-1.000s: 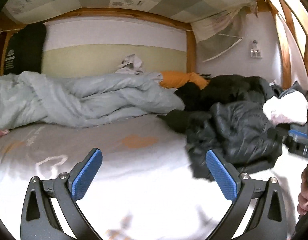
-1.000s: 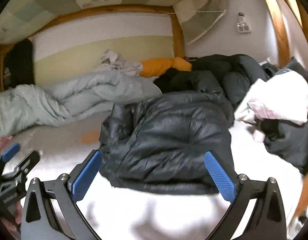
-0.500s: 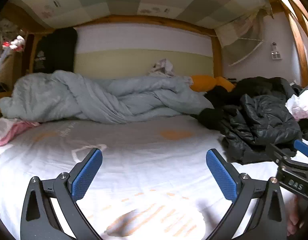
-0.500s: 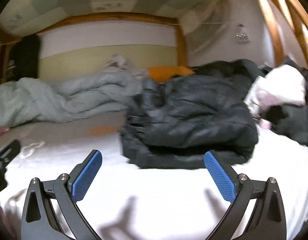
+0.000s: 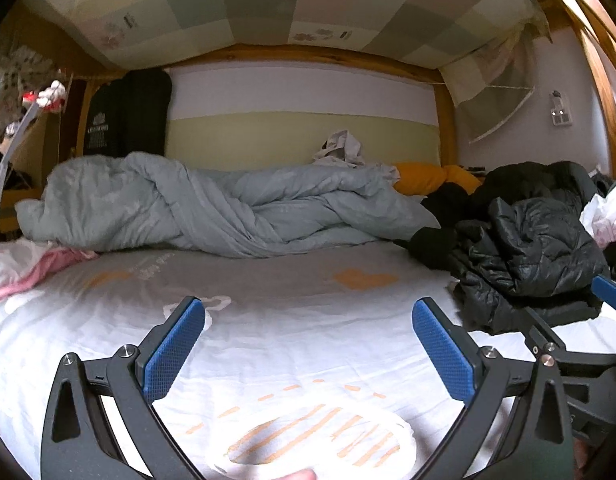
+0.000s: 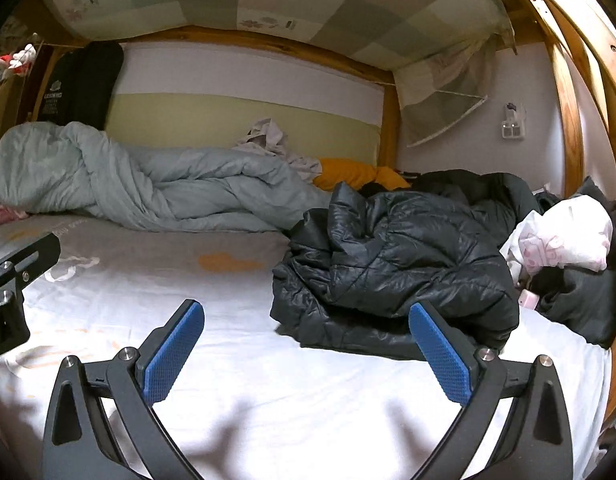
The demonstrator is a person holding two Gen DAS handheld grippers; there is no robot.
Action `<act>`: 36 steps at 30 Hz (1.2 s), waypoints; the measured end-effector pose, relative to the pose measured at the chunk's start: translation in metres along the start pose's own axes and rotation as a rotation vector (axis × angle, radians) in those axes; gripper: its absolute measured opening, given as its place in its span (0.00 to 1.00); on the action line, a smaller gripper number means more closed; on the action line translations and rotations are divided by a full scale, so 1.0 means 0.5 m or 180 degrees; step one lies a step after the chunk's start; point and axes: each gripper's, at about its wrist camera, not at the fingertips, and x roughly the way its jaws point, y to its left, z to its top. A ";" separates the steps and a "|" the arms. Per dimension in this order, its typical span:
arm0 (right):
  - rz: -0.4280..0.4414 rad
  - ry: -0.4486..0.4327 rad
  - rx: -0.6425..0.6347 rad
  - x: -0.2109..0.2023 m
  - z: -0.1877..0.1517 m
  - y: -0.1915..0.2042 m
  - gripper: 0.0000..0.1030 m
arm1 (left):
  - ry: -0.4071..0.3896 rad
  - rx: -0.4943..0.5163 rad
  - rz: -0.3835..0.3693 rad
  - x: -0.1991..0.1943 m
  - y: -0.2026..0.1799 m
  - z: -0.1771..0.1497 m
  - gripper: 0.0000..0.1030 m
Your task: Fold large clothes
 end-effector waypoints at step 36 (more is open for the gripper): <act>0.0014 0.0202 0.0246 0.029 -0.007 -0.041 1.00 | -0.0011 -0.0041 0.0046 -0.014 0.014 -0.003 1.00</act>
